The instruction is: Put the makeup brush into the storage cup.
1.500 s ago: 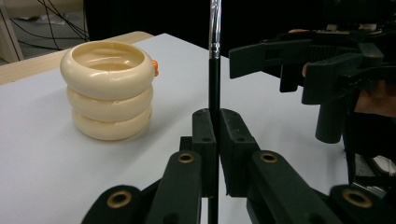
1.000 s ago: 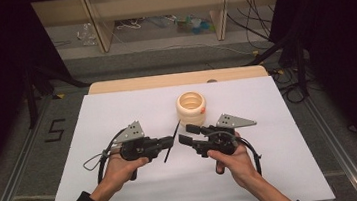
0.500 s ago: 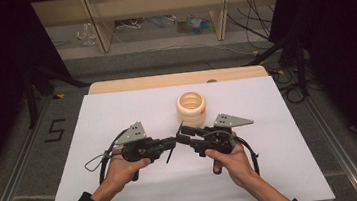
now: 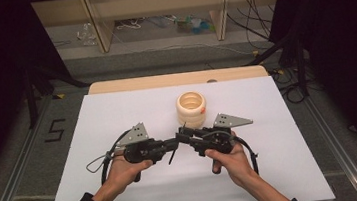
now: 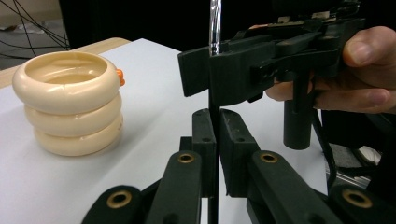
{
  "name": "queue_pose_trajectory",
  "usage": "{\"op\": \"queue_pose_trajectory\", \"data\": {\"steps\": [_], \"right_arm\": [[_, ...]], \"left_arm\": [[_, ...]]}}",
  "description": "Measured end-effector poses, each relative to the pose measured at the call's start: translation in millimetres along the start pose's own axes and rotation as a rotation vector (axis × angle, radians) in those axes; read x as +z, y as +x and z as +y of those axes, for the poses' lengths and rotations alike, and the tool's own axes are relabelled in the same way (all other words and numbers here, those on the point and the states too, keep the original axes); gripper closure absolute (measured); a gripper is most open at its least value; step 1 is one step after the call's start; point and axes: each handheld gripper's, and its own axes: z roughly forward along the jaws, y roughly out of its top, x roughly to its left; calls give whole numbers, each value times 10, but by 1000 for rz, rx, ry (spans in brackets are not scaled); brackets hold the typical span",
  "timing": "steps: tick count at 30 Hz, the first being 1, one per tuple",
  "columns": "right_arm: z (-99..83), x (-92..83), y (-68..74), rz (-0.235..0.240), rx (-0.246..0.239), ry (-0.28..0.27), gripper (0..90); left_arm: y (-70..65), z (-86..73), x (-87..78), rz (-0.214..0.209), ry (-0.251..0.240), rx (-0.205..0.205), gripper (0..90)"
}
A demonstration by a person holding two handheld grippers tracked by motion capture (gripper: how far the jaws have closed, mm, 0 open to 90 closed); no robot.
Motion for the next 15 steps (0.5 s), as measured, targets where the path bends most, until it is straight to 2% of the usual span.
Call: {"op": "queue_pose_trajectory", "data": {"steps": [6, 9, 11, 15], "right_arm": [[3, 3, 5, 17, -5, -10, 724], [1, 2, 3, 17, -2, -11, 735], [1, 1, 2, 18, -4, -9, 750], [8, -5, 12, 31, 3, -11, 777]], "left_arm": [[-14, 3, -3, 0, -3, -3, 851], [-19, 8, -4, -1, 0, 18, 851], [-32, 5, 3, -2, 0, 4, 851], [-34, 9, 0, -3, -4, 12, 851]]}}
